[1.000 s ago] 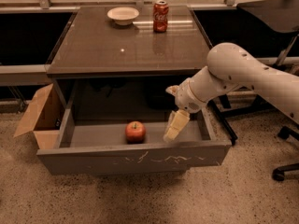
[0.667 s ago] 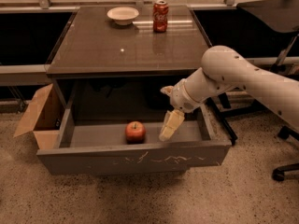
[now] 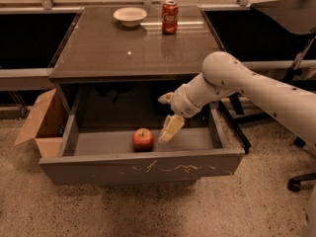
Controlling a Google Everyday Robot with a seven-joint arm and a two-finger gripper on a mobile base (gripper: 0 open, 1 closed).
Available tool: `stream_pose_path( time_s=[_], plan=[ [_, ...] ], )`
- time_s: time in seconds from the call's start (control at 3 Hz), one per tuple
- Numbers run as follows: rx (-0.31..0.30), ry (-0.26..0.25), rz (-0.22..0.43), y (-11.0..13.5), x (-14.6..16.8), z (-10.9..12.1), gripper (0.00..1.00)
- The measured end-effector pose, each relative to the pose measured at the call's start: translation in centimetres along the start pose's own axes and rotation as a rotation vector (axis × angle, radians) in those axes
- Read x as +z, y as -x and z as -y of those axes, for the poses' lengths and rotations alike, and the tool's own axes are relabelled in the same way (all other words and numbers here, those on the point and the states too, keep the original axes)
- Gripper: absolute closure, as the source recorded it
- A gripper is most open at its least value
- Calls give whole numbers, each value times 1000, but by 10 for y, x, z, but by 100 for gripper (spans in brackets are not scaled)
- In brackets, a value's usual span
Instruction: Pick apple from top drawer and place on counter
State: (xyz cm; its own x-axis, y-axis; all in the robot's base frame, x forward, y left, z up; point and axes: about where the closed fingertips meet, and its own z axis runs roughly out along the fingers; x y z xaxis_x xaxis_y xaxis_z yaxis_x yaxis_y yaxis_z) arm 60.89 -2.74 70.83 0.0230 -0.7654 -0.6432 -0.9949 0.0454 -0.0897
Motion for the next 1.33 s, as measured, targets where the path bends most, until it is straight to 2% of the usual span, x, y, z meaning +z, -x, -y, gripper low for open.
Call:
stream_pose_path(
  time_s=[0.33, 0.67, 1.0, 1.33],
  plan=[
    [-11, 22, 15, 2, 16, 8, 38],
    [-18, 54, 29, 3, 33, 13, 38],
    [-16, 96, 40, 1, 53, 14, 30],
    [-10, 117, 45, -1, 62, 14, 24]
  ],
)
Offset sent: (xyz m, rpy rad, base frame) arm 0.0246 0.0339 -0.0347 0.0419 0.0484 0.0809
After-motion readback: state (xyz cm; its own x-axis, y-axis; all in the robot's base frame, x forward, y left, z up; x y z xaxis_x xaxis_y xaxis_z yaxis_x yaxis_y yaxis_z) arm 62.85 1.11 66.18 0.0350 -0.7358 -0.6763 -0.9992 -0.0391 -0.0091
